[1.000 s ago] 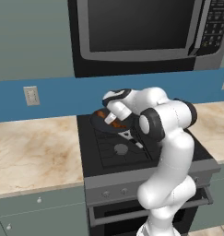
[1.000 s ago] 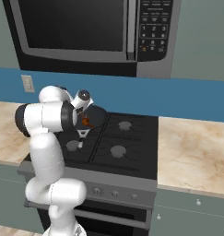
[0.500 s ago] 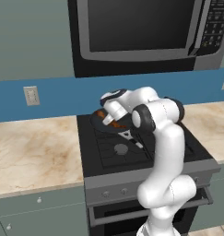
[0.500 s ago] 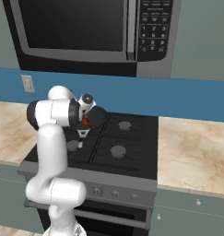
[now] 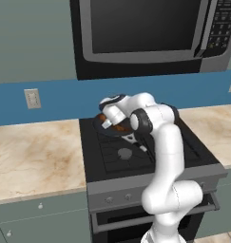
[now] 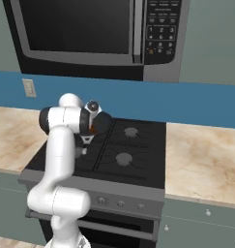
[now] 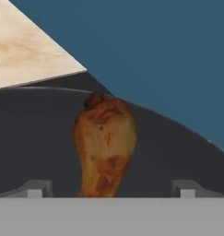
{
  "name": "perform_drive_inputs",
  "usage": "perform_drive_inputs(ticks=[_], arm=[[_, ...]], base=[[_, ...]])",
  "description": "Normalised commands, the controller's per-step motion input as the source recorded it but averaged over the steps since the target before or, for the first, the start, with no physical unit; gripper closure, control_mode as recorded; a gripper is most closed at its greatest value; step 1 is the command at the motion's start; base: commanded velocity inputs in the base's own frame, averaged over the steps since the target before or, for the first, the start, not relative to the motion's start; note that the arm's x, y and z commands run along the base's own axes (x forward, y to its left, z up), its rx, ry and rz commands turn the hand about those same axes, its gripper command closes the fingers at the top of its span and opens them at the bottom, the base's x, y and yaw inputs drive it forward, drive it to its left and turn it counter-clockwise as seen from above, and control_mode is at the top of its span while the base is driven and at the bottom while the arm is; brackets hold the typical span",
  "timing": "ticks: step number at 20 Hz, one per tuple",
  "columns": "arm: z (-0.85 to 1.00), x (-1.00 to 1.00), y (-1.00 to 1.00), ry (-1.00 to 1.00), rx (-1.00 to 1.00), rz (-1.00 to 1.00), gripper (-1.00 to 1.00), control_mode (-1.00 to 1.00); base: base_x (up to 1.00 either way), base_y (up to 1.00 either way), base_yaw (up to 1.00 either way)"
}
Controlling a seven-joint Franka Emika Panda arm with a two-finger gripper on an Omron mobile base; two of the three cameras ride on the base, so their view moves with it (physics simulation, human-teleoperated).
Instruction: Take the chicken drumsticks from the pan and place one on each plate on the dining counter.
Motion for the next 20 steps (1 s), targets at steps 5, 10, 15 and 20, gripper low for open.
perform_drive_inputs(ticks=[5, 10, 15, 20], arm=[[-0.24, 0.70, 0.23, 0.00, 0.00, 0.00, -1.00, -1.00], [-0.32, 0.43, 0.32, 0.00, 0.00, -0.02, 1.00, -1.00], [-0.11, -0.40, 0.03, -0.03, 0.00, -0.25, 1.00, -1.00], [0.12, -0.47, 0.00, -0.13, 0.01, -0.34, 1.00, -1.00]], base=[[0.00, 0.00, 0.00], [0.00, 0.00, 0.00], [0.00, 0.00, 0.00], [0.00, 0.00, 0.00]])
